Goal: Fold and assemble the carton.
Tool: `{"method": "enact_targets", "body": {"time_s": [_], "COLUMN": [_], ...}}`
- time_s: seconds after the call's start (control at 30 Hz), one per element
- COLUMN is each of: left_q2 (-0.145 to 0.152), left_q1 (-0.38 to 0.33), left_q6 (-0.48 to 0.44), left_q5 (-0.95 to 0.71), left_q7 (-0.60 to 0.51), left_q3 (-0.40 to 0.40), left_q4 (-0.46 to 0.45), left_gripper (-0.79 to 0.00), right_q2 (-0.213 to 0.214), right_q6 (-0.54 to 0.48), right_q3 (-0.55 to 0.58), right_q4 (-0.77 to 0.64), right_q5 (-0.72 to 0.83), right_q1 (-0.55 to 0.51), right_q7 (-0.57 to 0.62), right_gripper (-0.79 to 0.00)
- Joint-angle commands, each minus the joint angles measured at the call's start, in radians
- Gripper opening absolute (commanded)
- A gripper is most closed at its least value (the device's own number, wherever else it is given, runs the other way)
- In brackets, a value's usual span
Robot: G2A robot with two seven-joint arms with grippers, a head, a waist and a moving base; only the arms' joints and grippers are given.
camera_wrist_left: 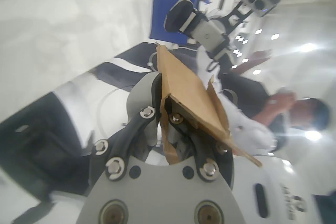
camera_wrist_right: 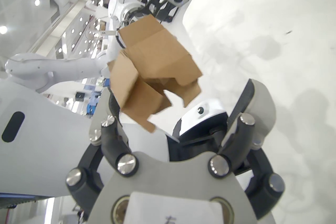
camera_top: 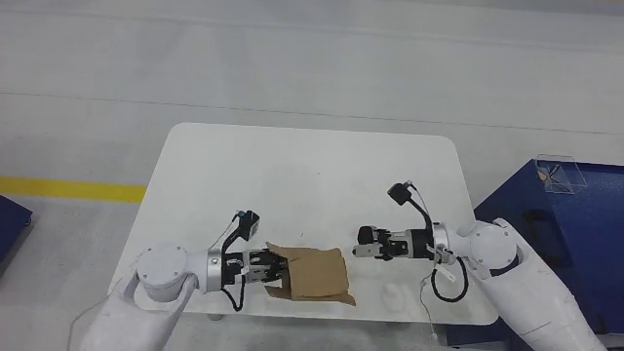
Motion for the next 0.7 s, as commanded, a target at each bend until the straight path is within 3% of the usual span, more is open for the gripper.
{"method": "enact_targets", "body": {"time_s": [0.0, 0.1, 0.43, 0.53, 0.67], "left_q2": [-0.013, -0.034, -0.039, -0.048, -0.062], "left_q1": [-0.030, -0.075, -0.075, -0.063, -0.058], "left_q6": [0.057, 0.131, 0.138, 0.101, 0.031], "left_q5": [-0.158, -0.306, -0.344, -0.392, -0.419], "left_q7": [-0.002, 0.056, 0.085, 0.193, 0.252], "left_q3": [0.025, 0.062, 0.064, 0.063, 0.095], "left_q4": [0.078, 0.198, 0.205, 0.191, 0.201], "left_gripper": [-0.785, -0.785, -0.785, -0.785, -0.785], "right_q2": [0.009, 0.015, 0.015, 0.013, 0.016], "right_q6": [-0.007, 0.007, 0.009, 0.051, 0.078], "right_q3": [0.050, 0.081, 0.083, 0.095, 0.132], "right_q4": [-0.021, -0.019, -0.019, -0.040, -0.066], "right_q5": [0.011, -0.025, -0.035, -0.178, -0.278], "right_q1": [-0.039, -0.054, -0.054, -0.071, -0.112], "right_q7": [-0.017, -0.055, -0.063, -0.203, -0.320], "right_gripper": [0.000, 0.000, 0.000, 0.000, 0.000]}}
